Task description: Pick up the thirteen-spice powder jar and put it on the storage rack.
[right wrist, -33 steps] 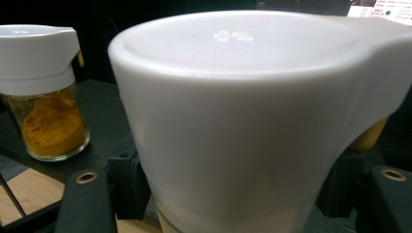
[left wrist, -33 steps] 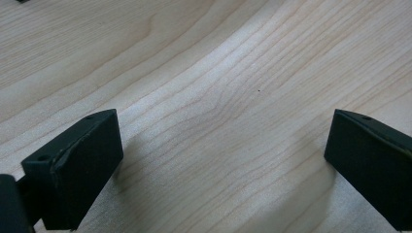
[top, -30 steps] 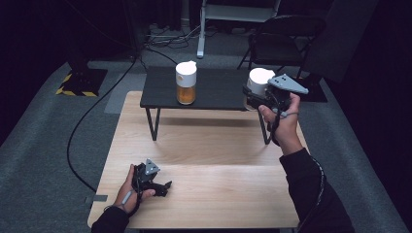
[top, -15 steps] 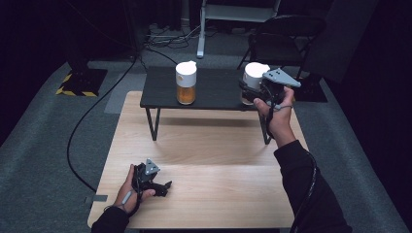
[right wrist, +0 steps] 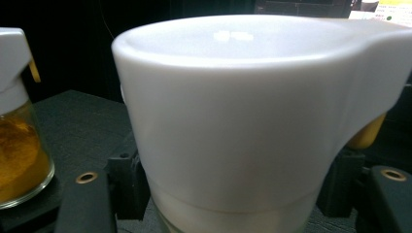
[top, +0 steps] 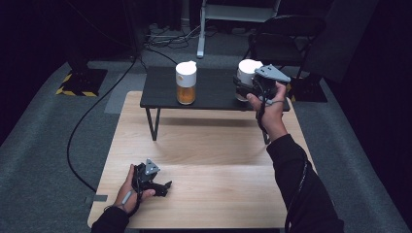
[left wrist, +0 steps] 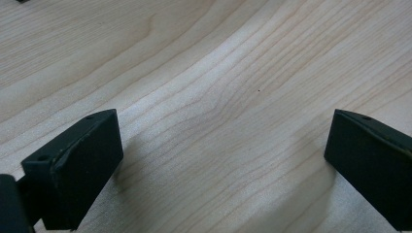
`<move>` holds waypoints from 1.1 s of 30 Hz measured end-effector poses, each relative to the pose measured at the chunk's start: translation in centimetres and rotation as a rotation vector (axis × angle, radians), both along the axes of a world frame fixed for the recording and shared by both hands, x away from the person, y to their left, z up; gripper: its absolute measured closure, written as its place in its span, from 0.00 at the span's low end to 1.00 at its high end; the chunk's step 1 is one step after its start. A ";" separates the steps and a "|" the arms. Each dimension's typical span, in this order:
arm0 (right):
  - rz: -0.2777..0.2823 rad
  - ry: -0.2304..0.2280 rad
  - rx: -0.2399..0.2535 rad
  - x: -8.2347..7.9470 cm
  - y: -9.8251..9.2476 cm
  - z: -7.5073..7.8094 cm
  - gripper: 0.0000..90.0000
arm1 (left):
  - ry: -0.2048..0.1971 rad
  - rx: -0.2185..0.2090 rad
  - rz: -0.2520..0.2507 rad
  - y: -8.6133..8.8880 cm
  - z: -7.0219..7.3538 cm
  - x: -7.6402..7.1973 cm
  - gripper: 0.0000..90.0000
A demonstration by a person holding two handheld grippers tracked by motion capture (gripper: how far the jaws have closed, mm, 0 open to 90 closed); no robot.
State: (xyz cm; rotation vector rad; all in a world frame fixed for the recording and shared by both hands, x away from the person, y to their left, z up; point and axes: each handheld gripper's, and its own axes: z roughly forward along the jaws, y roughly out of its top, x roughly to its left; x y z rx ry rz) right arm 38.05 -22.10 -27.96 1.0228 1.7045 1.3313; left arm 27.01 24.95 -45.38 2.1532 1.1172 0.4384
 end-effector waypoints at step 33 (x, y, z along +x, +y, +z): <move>-0.018 0.041 0.065 1.0 -1.7 -1.7 0.33 | 0.000 0.001 0.000 0.0 0.0 0.0 0.00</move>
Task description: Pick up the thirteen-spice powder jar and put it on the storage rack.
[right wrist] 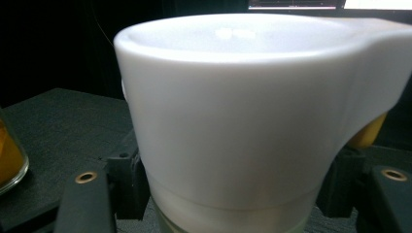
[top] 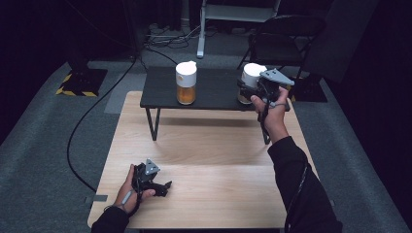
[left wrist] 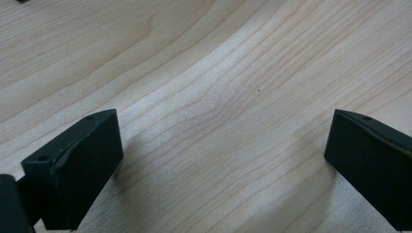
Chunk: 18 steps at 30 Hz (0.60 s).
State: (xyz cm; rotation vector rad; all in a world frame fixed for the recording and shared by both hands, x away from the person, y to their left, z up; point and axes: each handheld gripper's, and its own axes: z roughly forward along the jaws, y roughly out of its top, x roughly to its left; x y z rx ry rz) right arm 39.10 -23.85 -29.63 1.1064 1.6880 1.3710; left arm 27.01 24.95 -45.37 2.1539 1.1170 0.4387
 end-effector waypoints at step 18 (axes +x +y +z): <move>-0.001 0.014 -0.039 0.4 0.4 0.5 0.25 | 0.000 0.000 0.000 0.0 0.0 0.0 0.00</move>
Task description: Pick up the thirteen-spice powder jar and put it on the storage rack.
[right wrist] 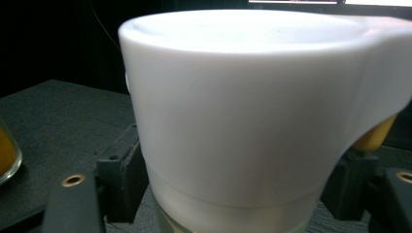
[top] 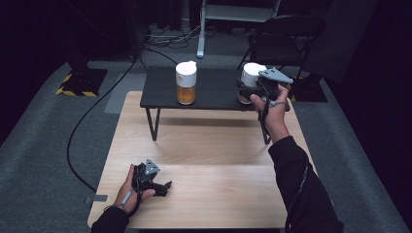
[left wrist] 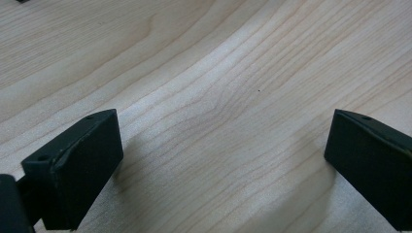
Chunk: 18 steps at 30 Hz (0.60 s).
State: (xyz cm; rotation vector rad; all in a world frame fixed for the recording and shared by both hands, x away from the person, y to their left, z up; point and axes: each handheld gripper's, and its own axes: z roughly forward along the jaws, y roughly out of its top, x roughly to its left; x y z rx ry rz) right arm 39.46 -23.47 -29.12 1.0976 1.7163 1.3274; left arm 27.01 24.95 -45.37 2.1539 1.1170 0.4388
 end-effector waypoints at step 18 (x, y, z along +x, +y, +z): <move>-0.039 -0.002 -0.006 0.2 0.3 -0.5 0.01 | 0.001 0.000 0.000 0.0 0.0 0.0 0.00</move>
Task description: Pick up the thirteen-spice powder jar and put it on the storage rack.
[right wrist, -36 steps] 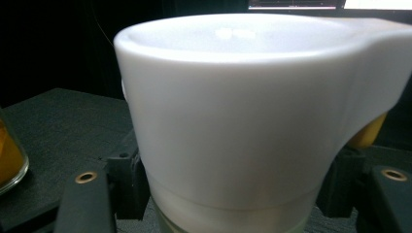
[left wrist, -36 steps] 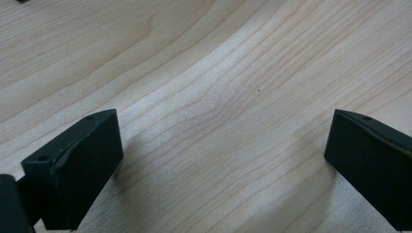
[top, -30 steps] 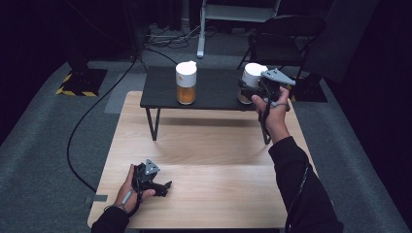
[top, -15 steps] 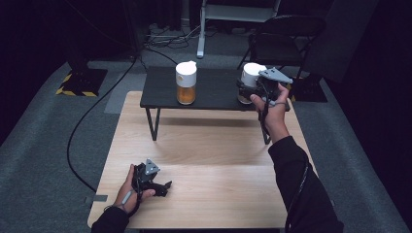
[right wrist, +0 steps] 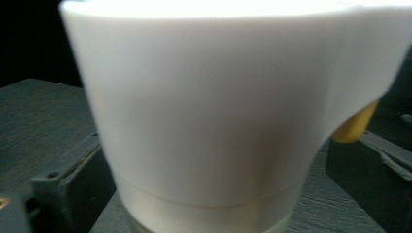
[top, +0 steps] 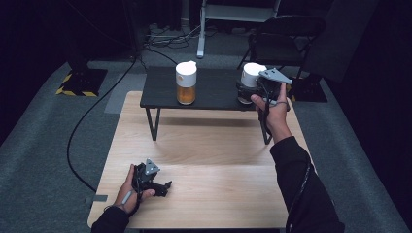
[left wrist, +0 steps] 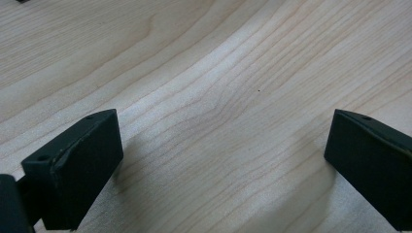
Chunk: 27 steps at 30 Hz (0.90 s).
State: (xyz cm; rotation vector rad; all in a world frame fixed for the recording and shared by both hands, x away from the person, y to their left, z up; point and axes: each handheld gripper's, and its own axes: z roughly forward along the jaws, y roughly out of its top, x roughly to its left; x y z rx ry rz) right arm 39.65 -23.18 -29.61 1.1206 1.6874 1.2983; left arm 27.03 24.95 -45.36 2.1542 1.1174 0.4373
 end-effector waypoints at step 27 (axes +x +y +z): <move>0.022 -0.141 -0.080 -5.2 -0.9 -1.4 0.01 | 0.000 0.000 0.000 0.0 0.0 0.0 0.00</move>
